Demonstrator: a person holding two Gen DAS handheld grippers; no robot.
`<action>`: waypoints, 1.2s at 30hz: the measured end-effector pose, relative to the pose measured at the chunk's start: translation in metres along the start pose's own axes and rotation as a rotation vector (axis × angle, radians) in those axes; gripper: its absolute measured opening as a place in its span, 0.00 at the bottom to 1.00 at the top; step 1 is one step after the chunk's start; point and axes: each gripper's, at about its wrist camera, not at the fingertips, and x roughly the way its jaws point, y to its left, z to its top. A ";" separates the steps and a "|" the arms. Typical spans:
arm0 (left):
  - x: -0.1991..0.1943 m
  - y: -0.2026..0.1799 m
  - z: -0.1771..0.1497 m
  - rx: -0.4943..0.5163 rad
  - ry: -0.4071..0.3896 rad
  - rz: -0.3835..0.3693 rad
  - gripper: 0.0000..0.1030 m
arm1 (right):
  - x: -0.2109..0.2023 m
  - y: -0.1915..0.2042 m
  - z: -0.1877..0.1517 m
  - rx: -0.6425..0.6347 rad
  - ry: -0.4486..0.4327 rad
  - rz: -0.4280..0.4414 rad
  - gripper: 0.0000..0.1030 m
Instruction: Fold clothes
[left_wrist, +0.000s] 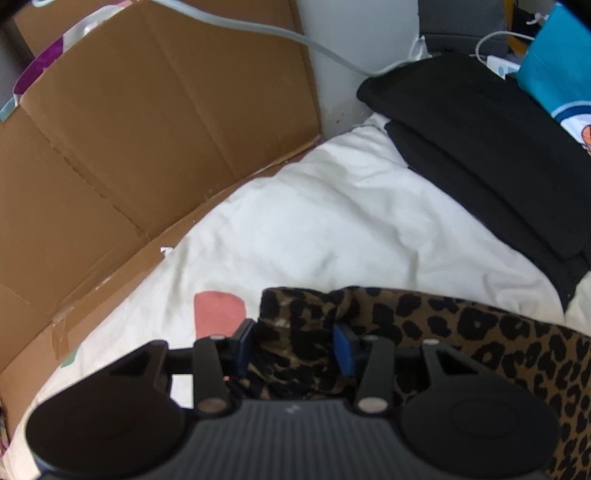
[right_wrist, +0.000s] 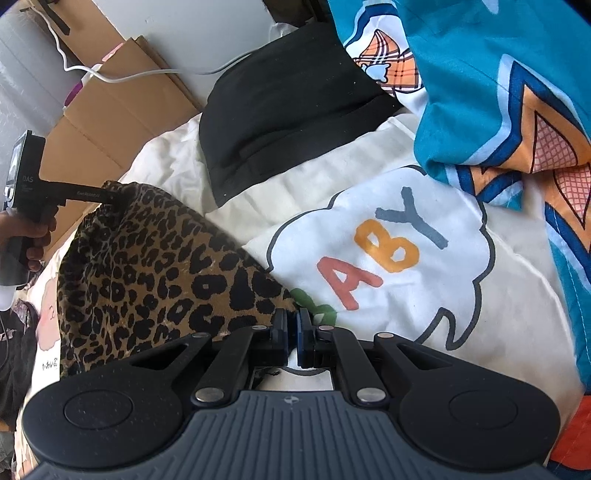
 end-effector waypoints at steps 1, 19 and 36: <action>-0.001 0.000 0.000 -0.004 0.000 -0.001 0.50 | -0.002 -0.001 0.000 0.013 -0.002 0.005 0.05; -0.074 0.026 -0.043 -0.248 -0.031 -0.047 0.58 | 0.022 -0.028 -0.005 0.218 -0.025 0.125 0.35; -0.151 0.054 -0.146 -0.472 0.067 -0.066 0.58 | 0.023 -0.041 -0.007 0.287 0.000 0.293 0.32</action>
